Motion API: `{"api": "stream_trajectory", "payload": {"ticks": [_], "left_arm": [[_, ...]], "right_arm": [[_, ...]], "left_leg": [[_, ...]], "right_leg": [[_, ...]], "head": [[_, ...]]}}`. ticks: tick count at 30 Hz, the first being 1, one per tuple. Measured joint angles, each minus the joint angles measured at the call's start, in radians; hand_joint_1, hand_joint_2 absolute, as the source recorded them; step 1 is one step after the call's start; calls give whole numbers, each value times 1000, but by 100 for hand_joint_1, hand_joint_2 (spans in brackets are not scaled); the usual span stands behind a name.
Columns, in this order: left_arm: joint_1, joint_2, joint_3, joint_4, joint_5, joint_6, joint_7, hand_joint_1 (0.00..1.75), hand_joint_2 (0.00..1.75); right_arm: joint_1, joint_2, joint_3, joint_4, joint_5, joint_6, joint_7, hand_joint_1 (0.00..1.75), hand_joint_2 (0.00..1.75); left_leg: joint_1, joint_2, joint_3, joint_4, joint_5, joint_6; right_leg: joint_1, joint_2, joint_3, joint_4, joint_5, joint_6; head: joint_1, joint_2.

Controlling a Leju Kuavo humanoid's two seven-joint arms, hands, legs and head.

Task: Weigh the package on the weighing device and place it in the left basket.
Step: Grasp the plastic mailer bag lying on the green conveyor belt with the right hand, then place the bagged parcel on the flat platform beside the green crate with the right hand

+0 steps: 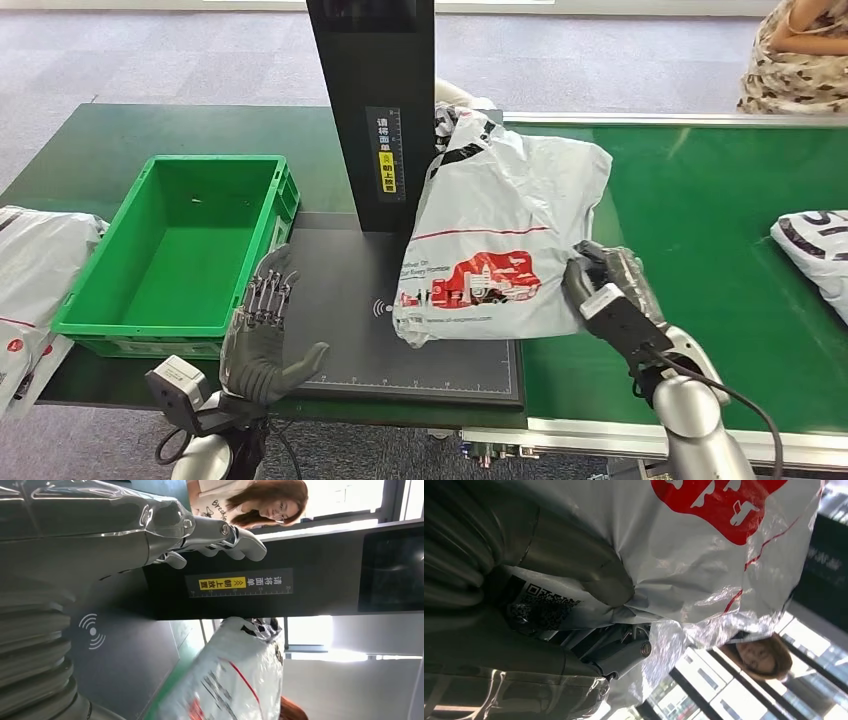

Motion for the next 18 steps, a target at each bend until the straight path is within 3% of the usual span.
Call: {"api": "stream_trajectory", "payload": {"ticks": [12,18], "left_arm": [[-22,0,-7,0,10,6,15,0,175],[-40,0,-19,5,10,5,29,0,175]], "right_arm": [[-107,-10,267,233,-45,151,110,175,175],[-114,-17,364,280,-82,228,110,175,175]], "left_leg": [[0,0,0,0,0,0],[0,0,0,0,0,0]], "right_leg": [[0,0,0,0,0,0],[0,0,0,0,0,0]], "head": [[0,0],[0,0]]}}
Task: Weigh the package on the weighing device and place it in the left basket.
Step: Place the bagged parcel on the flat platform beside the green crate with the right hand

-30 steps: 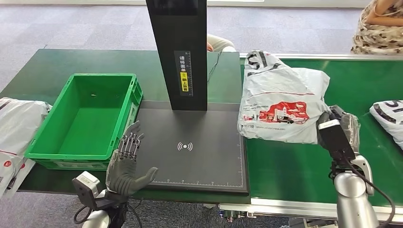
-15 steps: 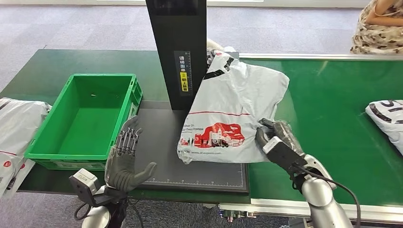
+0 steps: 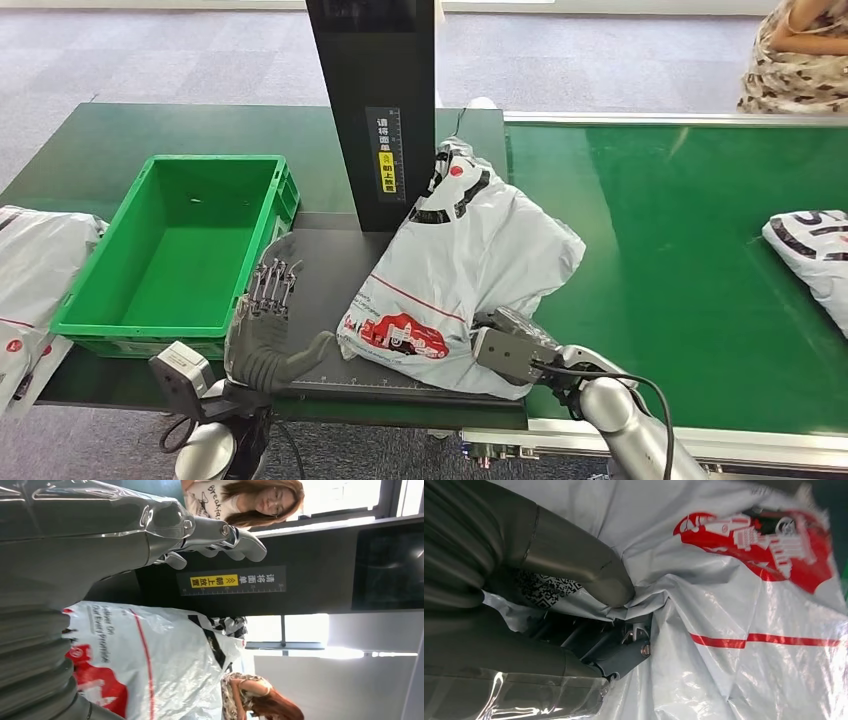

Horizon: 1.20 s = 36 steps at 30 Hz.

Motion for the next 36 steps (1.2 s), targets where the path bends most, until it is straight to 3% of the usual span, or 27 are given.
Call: {"api": "stream_trajectory", "payload": {"ticks": [12,16,20,24,29,36], "left_arm": [[-33,9,-28,27,12,0,4,0,175],[-33,10,-33,34,15,1,4,0,175],[-33,11,-34,35,17,5,4,0,175],[-28,15,-34,35,17,16,4,0,175],[-19,18,-33,35,16,19,4,0,175],[-20,18,-33,39,9,24,-19,0,175]], "right_arm": [[-4,-43,95,-28,-157,129,-86,175,175],[-7,-50,102,-31,-160,106,-69,175,175],[-8,-51,104,-31,-109,21,-24,174,175],[-6,-51,85,-38,2,-137,28,2,175],[13,-50,29,-62,17,-226,-4,0,175],[51,-37,-70,-105,-108,-236,-194,0,175]], "left_leg": [[0,0,0,0,0,0],[0,0,0,0,0,0],[0,0,0,0,0,0],[0,0,0,0,0,0],[0,0,0,0,0,0],[0,0,0,0,0,0]], "right_leg": [[0,0,0,0,0,0],[0,0,0,0,0,0],[0,0,0,0,0,0],[0,0,0,0,0,0],[0,0,0,0,0,0],[0,0,0,0,0,0]], "head": [[0,0],[0,0],[0,0],[0,0],[0,0],[0,0]]}}
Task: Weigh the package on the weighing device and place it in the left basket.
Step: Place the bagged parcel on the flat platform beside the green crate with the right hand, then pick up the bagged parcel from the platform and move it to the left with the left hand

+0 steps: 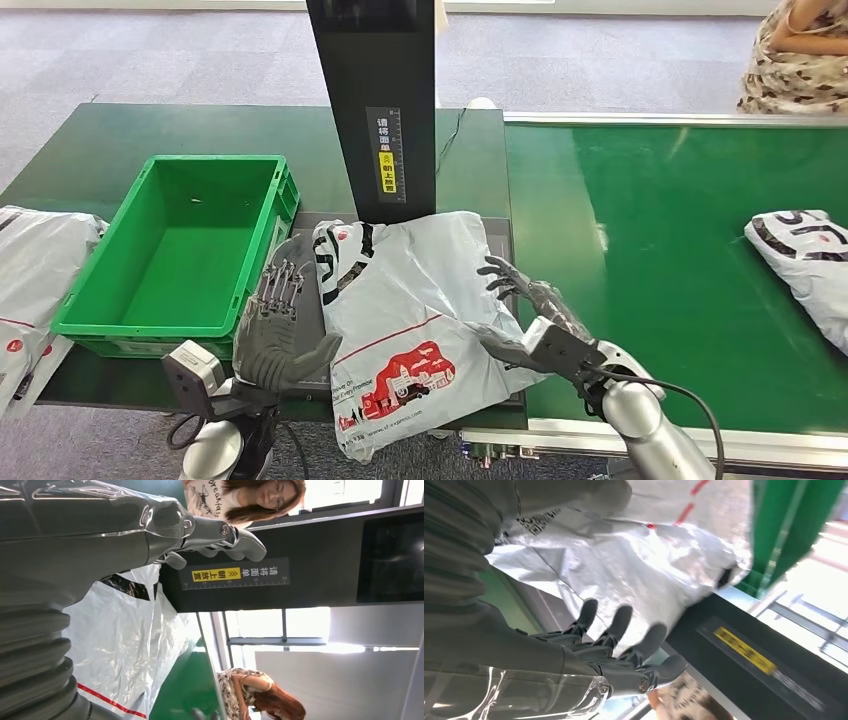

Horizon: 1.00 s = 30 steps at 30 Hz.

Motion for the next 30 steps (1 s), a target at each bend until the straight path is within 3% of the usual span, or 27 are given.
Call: {"api": "stream_trajectory", "payload": {"ticks": [9,18,25,26,29,30], "left_arm": [[-39,15,-32,27,-176,5,-20,0,175],[-164,91,-144,167,-524,-46,106,0,175],[-286,138,-244,331,-634,-109,174,1,175],[-297,143,-256,347,-645,-115,183,37,175],[-314,156,-285,380,-665,-124,198,165,175],[-315,160,-290,386,-666,-124,199,173,175]], "right_arm": [[43,52,-114,-69,-92,-2,-122,0,175],[72,90,-207,-96,-142,2,-158,0,175],[92,110,-251,-123,-143,2,-157,0,175],[95,113,-255,-128,-143,2,-154,0,175],[106,125,-267,-146,-142,2,-142,0,175],[111,129,-272,-153,-142,2,-138,0,175]], "left_leg": [[0,0,0,0,0,0],[0,0,1,0,0,0],[0,0,1,0,0,0],[0,0,1,0,0,0],[0,0,1,0,0,0],[0,0,1,0,0,0]], "right_leg": [[0,0,0,0,0,0],[0,0,0,0,0,0],[0,0,0,0,0,0],[0,0,0,0,0,0],[0,0,0,0,0,0],[0,0,0,0,0,0]], "head": [[0,0],[0,0],[0,0],[0,0],[0,0],[0,0]]}}
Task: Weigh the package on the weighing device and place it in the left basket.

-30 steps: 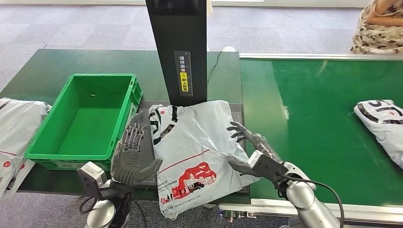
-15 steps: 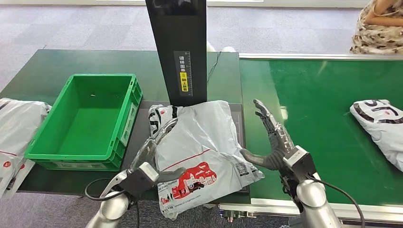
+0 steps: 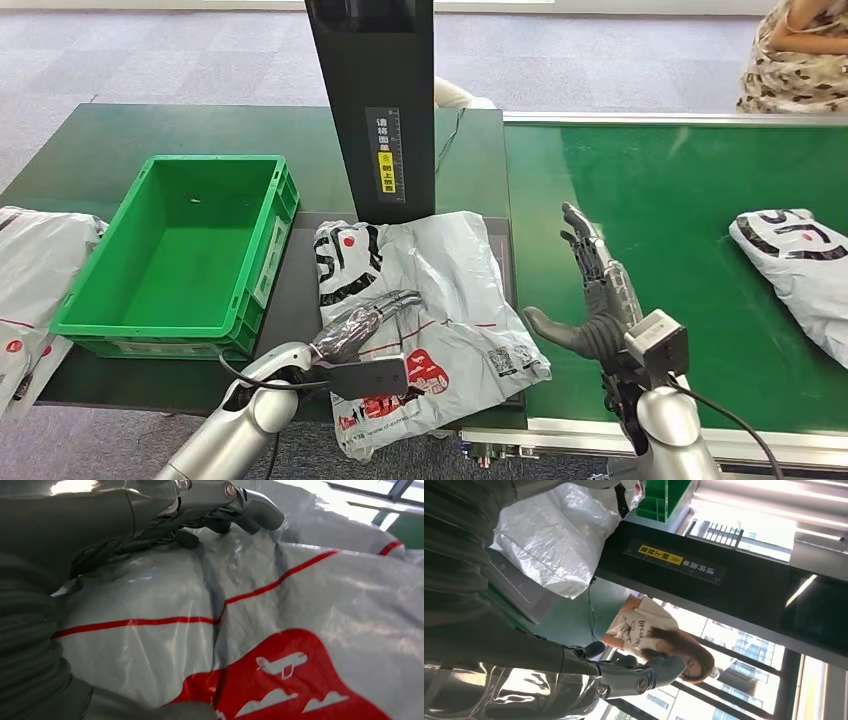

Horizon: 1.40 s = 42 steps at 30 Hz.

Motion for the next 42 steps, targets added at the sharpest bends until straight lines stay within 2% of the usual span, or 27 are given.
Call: {"api": "stream_trajectory", "payload": {"ticks": [8,14,17,23,29,33,42], "left_arm": [[-1,14,-11,12,-4,71,-30,175,175],[10,14,-3,-1,-13,193,-69,175,175],[28,14,16,-38,-34,307,-91,175,175],[73,15,72,-156,-200,608,-106,175,175],[109,15,133,-262,-285,777,-133,175,175],[117,15,172,-322,-336,826,-129,175,175],[99,-1,326,-391,-424,833,-164,175,175]], "right_arm": [[43,21,-42,-46,13,6,13,0,175],[65,35,-68,-74,22,12,13,0,175],[72,39,-78,-82,23,17,13,0,175],[75,45,-93,-87,22,25,13,0,175],[72,51,-97,-86,21,25,11,0,175],[68,52,-97,-84,21,23,9,0,175],[64,60,-97,-73,21,24,-2,0,175]], "left_leg": [[0,0,0,0,0,0],[0,0,0,0,0,0],[0,0,0,0,0,0],[0,0,-1,0,0,0],[0,0,-1,0,0,0],[0,0,-1,0,0,0],[0,0,0,0,0,-1]], "right_leg": [[0,0,0,0,0,0],[0,0,0,0,0,0],[0,0,0,0,0,0],[0,0,0,0,0,0],[0,0,0,0,0,0],[0,0,0,0,0,0],[0,0,0,0,0,0]], "head": [[0,0],[0,0],[0,0],[0,0],[0,0],[0,0],[0,0]]}}
